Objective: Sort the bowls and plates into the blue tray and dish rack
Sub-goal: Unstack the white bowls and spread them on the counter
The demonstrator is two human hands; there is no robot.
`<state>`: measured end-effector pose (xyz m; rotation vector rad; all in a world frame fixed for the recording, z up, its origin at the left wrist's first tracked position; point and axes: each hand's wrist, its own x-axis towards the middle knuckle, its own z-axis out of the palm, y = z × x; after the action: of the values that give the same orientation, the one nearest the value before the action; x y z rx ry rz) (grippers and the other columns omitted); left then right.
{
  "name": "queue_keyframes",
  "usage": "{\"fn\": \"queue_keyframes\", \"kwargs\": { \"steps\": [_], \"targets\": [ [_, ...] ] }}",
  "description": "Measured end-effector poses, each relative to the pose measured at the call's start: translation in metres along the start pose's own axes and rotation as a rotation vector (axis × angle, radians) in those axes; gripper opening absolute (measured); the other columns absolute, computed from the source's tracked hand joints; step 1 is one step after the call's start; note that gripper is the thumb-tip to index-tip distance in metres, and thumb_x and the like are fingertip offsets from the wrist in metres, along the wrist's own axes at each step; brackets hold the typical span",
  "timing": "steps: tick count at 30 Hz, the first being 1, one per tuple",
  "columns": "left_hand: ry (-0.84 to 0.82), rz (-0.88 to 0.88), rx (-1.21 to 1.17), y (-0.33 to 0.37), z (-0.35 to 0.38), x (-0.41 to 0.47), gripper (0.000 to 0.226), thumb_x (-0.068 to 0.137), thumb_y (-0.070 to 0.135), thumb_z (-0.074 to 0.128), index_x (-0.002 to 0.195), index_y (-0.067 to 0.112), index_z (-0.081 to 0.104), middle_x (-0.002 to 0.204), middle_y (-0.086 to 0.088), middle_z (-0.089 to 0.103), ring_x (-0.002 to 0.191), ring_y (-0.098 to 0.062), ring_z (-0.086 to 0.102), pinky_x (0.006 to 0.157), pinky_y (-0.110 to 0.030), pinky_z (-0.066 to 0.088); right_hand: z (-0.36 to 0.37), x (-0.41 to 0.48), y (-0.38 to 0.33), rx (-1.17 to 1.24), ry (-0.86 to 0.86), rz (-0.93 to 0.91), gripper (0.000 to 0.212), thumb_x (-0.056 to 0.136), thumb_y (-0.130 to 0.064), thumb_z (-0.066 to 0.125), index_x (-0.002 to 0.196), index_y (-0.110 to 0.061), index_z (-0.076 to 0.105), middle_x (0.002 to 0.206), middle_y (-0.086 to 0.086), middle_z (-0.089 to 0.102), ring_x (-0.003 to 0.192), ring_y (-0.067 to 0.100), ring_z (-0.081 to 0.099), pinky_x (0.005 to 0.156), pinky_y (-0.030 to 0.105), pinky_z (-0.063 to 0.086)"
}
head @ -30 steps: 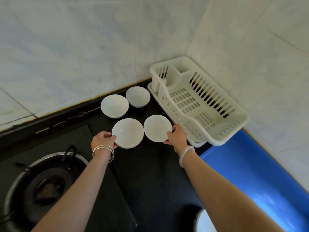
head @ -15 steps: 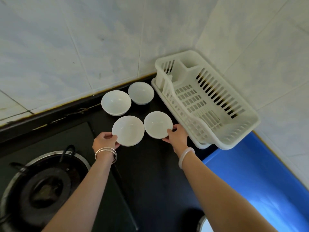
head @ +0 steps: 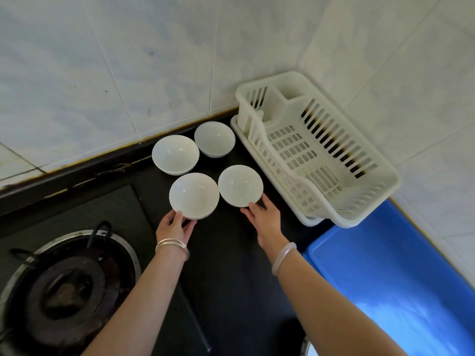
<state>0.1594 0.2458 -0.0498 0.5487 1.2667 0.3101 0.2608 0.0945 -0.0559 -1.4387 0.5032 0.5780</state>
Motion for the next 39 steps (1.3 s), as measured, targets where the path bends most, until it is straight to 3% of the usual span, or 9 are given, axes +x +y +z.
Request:
{"fn": "queue_keyframes", "kwargs": {
  "steps": [3, 5, 19, 25, 33, 39],
  "targets": [
    [0.016, -0.009, -0.021, 0.003, 0.007, 0.001, 0.036, 0.090, 0.009, 0.053, 0.126, 0.011, 0.052, 0.130, -0.013, 0.053, 0.117, -0.031, 0.055, 0.079, -0.037, 0.056, 0.006, 0.002, -0.006, 0.024, -0.003, -0.009, 0.060, 0.090, 0.002, 0.056, 0.143, -0.019, 0.038, 0.128, 0.009, 0.057, 0.101, 0.020, 0.064, 0.076, 0.025, 0.058],
    [0.031, -0.013, -0.018, 0.004, 0.009, 0.003, 0.036, 0.090, 0.008, 0.054, 0.126, 0.011, 0.052, 0.130, -0.013, 0.053, 0.118, -0.031, 0.055, 0.082, -0.038, 0.056, 0.010, 0.005, -0.011, 0.024, -0.005, -0.012, 0.060, 0.090, 0.002, 0.056, 0.144, -0.018, 0.037, 0.133, 0.012, 0.054, 0.110, 0.024, 0.062, 0.081, 0.027, 0.057],
    [0.076, 0.010, -0.018, 0.001, 0.010, 0.002, 0.029, 0.088, 0.009, 0.056, 0.117, 0.011, 0.055, 0.127, -0.012, 0.053, 0.115, -0.029, 0.056, 0.083, -0.042, 0.057, 0.028, 0.017, -0.024, -0.013, -0.020, -0.020, 0.058, 0.091, 0.002, 0.054, 0.143, -0.020, 0.038, 0.135, 0.012, 0.053, 0.110, 0.025, 0.062, 0.092, 0.034, 0.054],
    [0.056, 0.061, 0.023, -0.002, 0.010, -0.003, 0.034, 0.090, 0.011, 0.053, 0.124, 0.011, 0.052, 0.129, -0.012, 0.054, 0.114, -0.028, 0.057, 0.084, -0.034, 0.054, 0.017, 0.011, -0.026, -0.189, -0.112, -0.015, 0.053, 0.098, -0.019, 0.047, 0.148, -0.026, 0.029, 0.143, 0.011, 0.046, 0.116, 0.028, 0.058, 0.093, 0.037, 0.050],
    [-0.080, 0.169, 0.385, -0.029, -0.010, -0.033, 0.044, 0.092, 0.014, 0.051, 0.135, 0.013, 0.044, 0.134, -0.013, 0.052, 0.117, -0.025, 0.055, 0.095, -0.033, 0.047, -0.022, -0.019, -0.025, -0.470, -0.114, -0.132, 0.041, 0.098, -0.027, 0.044, 0.139, -0.025, 0.042, 0.137, 0.004, 0.051, 0.108, 0.016, 0.058, 0.090, 0.031, 0.050],
    [-0.346, 0.296, 0.909, -0.068, -0.032, -0.067, 0.035, 0.093, 0.020, 0.050, 0.127, 0.016, 0.052, 0.127, -0.008, 0.057, 0.110, -0.019, 0.058, 0.097, -0.036, 0.048, -0.092, -0.079, -0.013, -0.795, -0.120, -0.286, 0.034, 0.099, -0.032, 0.042, 0.129, -0.023, 0.054, 0.124, 0.001, 0.062, 0.107, 0.015, 0.060, 0.098, 0.037, 0.048]
  ]
}}
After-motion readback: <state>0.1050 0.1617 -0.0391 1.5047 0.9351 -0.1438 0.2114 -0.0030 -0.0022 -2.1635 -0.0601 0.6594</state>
